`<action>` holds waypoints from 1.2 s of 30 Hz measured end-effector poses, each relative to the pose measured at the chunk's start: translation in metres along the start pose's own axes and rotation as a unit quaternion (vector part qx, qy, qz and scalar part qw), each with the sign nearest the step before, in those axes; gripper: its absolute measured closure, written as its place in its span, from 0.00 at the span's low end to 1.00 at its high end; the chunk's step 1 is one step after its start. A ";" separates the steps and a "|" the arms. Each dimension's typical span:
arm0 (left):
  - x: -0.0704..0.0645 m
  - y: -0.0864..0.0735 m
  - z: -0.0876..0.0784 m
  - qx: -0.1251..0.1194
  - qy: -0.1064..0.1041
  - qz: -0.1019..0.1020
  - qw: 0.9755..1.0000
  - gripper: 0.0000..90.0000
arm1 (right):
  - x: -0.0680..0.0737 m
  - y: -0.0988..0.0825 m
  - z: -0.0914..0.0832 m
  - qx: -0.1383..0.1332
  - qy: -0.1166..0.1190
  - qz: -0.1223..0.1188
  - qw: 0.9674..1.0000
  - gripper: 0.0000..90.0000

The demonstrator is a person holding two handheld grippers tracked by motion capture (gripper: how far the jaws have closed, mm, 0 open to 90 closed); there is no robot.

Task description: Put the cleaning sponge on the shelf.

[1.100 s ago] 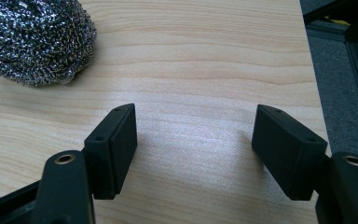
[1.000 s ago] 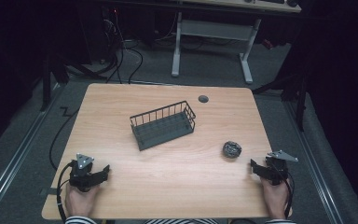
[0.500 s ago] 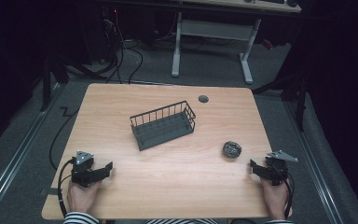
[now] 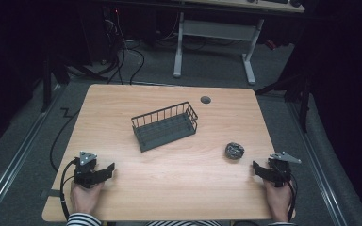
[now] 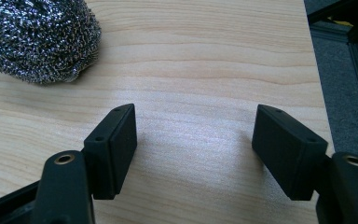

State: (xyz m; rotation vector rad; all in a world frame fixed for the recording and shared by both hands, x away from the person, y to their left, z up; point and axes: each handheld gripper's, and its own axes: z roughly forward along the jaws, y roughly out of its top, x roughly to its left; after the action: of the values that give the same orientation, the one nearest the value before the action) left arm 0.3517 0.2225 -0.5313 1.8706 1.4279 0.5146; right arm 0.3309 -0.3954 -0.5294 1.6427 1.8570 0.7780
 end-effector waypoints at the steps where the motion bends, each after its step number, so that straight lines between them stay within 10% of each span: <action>1: -0.001 0.001 -0.001 -0.001 -0.004 0.000 1.000 0.28 | 0.000 0.000 0.000 0.000 0.000 0.000 1.000 0.35; 36: -0.039 0.088 -0.014 0.001 -0.062 0.046 0.997 0.20 | 0.000 0.000 0.000 0.000 0.002 -0.002 1.000 0.34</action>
State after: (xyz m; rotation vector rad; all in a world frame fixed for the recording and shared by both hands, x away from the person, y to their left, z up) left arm 0.3882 0.1786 -0.4530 1.9412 1.2675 0.4327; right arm 0.3306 -0.3951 -0.5294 1.6378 1.8630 0.7793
